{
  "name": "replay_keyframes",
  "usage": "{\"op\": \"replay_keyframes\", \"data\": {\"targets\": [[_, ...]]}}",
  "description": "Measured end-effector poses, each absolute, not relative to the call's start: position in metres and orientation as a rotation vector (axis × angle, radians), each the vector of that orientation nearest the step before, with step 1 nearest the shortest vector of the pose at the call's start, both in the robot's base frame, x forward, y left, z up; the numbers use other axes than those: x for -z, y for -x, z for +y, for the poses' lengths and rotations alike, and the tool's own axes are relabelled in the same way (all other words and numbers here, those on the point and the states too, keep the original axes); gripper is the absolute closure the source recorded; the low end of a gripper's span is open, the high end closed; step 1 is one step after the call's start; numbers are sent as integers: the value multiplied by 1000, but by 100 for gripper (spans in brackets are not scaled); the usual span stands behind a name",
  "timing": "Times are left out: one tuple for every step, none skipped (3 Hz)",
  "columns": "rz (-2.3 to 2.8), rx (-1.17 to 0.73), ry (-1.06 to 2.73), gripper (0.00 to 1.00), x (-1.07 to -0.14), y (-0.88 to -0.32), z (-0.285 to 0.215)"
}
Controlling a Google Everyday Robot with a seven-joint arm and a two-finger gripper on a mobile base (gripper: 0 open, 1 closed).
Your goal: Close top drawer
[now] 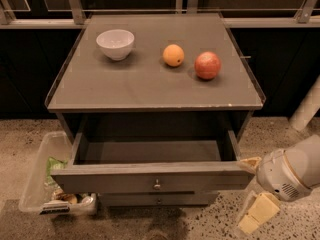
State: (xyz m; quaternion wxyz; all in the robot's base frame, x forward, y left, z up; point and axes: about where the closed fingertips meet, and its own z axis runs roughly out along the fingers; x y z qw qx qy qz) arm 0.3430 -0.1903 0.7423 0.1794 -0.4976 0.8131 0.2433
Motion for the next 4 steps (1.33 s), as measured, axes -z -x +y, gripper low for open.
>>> {"op": "replay_keyframes", "data": {"targets": [[2347,-765,1384,0,-706,-349,-192],[2378,-829,1368,0,-676,-356,-191],[2404,-868,1348,0,-653,-361,-191],[2415,-851,1326,0,-637,-374,-192]]}}
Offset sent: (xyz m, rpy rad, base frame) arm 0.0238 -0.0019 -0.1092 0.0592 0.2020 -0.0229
